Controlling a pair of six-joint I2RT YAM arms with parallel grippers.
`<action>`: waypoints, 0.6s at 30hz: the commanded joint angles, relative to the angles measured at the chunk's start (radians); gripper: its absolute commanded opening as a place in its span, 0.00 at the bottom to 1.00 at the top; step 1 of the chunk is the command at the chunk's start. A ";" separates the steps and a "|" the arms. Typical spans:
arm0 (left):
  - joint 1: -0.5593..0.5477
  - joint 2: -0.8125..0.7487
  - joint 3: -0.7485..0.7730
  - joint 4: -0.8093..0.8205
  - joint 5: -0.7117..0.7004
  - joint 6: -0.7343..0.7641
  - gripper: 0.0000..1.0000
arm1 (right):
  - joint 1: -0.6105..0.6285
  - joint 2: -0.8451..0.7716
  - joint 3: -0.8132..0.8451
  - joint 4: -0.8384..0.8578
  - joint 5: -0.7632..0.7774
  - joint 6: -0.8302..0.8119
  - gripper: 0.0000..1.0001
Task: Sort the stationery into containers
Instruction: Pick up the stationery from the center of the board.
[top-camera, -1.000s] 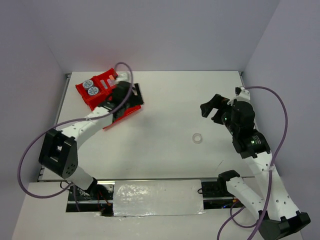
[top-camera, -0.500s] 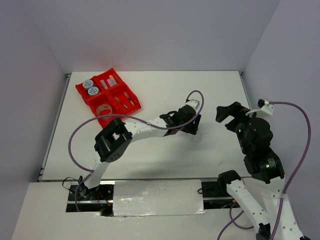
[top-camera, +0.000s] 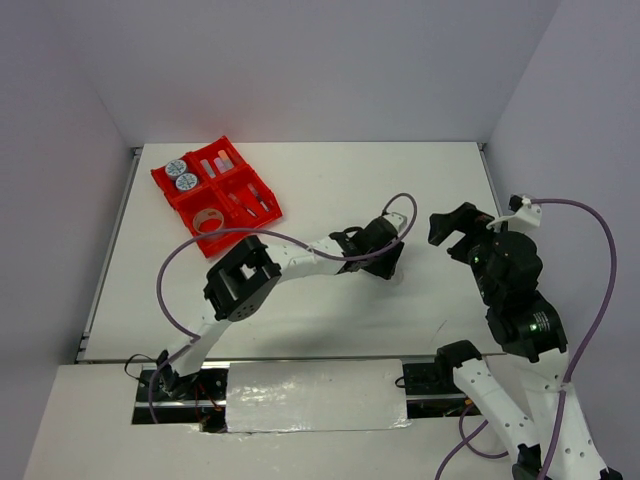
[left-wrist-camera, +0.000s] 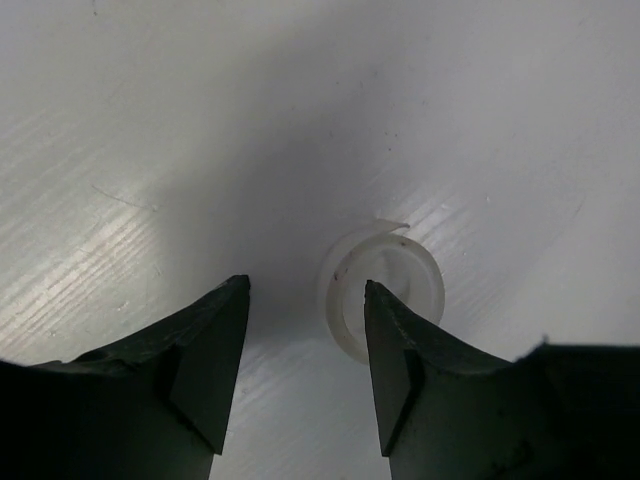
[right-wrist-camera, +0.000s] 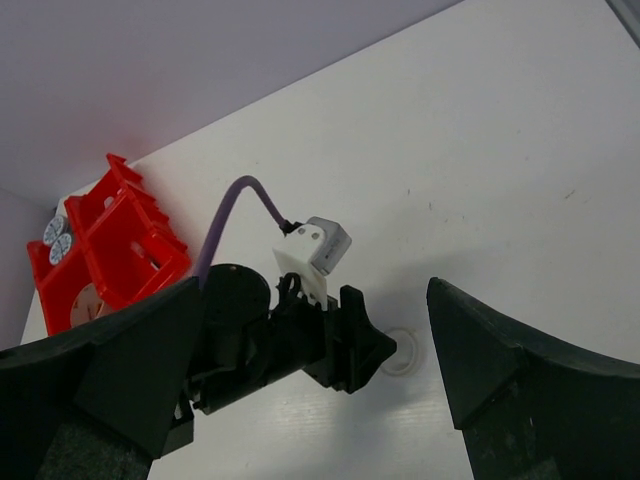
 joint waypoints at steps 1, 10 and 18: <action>-0.020 0.041 0.063 -0.043 -0.012 0.036 0.60 | 0.005 0.011 0.020 0.023 -0.026 -0.016 1.00; -0.032 0.020 0.080 -0.123 -0.129 0.051 0.00 | 0.005 0.022 0.014 0.035 -0.047 -0.019 1.00; 0.302 -0.436 -0.252 -0.152 -0.406 -0.042 0.00 | 0.006 0.075 -0.029 0.104 -0.119 -0.037 1.00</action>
